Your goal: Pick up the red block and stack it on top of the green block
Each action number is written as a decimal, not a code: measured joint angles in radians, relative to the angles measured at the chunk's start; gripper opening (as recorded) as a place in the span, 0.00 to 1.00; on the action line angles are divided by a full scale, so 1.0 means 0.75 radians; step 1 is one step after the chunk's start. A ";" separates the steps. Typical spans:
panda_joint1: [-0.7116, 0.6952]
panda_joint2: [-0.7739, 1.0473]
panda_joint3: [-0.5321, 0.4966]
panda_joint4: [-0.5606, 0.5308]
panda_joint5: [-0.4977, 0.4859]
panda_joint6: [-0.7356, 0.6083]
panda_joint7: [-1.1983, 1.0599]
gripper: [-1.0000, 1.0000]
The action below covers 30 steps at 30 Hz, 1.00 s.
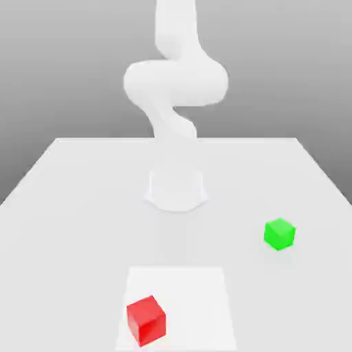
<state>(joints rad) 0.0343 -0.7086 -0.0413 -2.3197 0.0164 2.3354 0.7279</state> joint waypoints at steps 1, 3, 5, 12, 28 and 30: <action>0.019 0.053 -0.023 -0.011 0.011 0.021 -0.043 0.50; 0.054 0.152 -0.067 -0.033 0.031 0.060 -0.123 0.50; 0.085 0.250 -0.106 -0.054 0.054 0.098 -0.204 0.50; 0.159 0.591 -0.208 -0.127 0.140 0.230 -0.489 0.50; 0.103 1.341 -0.203 -0.240 0.195 0.607 -0.944 0.50; 0.069 1.427 -0.160 -0.227 0.235 0.676 -0.975 0.00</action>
<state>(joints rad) 0.0863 0.3614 -0.1616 -2.4896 0.1927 2.8427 -0.0032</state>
